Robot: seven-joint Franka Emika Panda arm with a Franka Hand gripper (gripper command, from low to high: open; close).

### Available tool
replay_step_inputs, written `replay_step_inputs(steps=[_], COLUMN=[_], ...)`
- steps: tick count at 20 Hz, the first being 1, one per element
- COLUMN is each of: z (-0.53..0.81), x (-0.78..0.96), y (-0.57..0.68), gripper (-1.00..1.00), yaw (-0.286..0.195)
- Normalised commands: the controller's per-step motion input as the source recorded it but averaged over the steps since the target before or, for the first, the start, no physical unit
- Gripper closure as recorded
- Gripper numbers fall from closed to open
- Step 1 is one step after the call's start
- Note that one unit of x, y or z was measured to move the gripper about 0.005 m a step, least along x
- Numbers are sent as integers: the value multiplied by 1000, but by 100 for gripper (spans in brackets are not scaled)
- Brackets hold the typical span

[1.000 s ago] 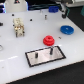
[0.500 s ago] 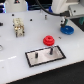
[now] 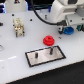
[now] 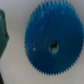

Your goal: Insert the blue gear onto the right peg, followed by the red gear

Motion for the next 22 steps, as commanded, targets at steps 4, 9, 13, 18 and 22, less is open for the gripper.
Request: replay_step_inputs(steps=[4,9,13,18,22], z=[0,0,-98,-150,-127], x=[-246,-655,-436,-272,-180], y=[7,0,-34,-99,-70], gripper=[-100,-100,100,100,100], yaw=[0,0,0,0,0])
